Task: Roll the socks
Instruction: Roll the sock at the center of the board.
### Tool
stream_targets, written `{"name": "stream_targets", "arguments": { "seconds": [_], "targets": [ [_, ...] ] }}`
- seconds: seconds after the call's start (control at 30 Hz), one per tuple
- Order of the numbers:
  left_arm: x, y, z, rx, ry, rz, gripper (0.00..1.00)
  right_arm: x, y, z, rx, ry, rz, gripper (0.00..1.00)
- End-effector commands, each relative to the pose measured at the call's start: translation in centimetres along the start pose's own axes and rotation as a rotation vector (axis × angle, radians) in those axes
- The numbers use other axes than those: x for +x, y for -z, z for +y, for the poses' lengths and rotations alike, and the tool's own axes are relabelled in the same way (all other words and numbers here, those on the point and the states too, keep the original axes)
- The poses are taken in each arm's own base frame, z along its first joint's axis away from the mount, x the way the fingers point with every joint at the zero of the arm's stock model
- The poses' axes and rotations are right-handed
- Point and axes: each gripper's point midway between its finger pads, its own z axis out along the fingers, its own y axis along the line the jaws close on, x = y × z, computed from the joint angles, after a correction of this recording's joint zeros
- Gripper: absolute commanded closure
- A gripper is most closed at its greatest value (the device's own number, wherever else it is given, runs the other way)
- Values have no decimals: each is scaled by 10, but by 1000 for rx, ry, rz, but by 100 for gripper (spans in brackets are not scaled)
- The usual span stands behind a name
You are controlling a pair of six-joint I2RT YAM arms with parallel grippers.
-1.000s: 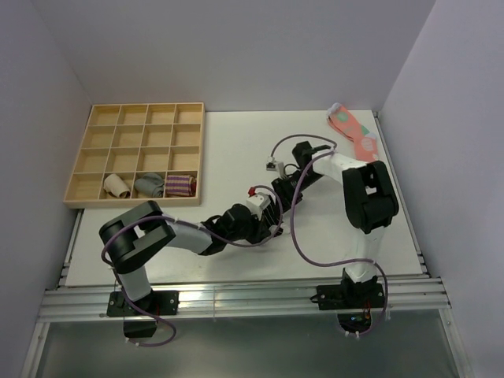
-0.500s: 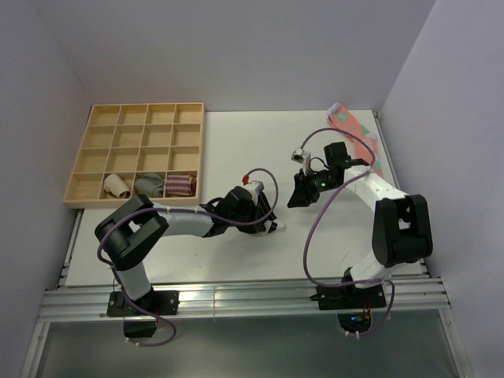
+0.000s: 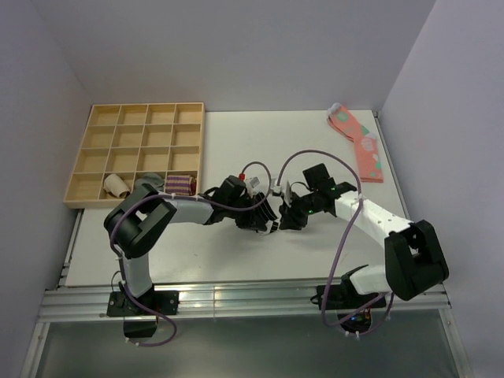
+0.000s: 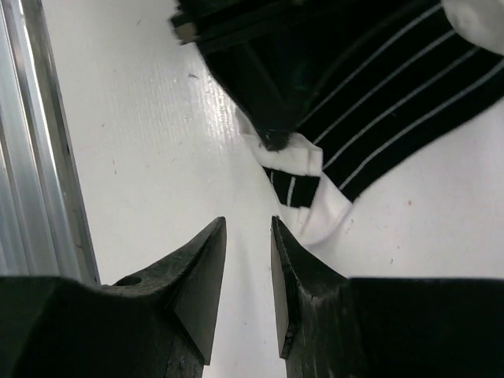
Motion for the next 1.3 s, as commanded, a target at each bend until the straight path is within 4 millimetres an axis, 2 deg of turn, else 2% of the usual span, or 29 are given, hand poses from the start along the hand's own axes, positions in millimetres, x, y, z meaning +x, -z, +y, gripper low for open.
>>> {"name": "stream_targets", "arguments": {
  "seconds": [0.0,0.07,0.3,0.57,0.73,0.9,1.27],
  "targets": [
    [39,-2,30,-53,114,146,100,-4,-4,-7,62,174,26,63],
    [39,-3,32,-52,134,155,100,-2,-8,-2,46,217,47,63],
    [37,-1,39,-21,201,196,100,9,-20,-4,69,344,121,63],
    [46,3,50,-34,237,253,100,17,-36,-5,110,462,162,64],
    [43,4,53,-42,236,257,99,10,-46,-4,127,523,152,64],
    [42,3,52,-33,233,260,100,5,-47,-8,173,562,143,64],
    [46,3,58,-46,262,289,100,11,-50,-5,173,643,168,66]
  ]
}}
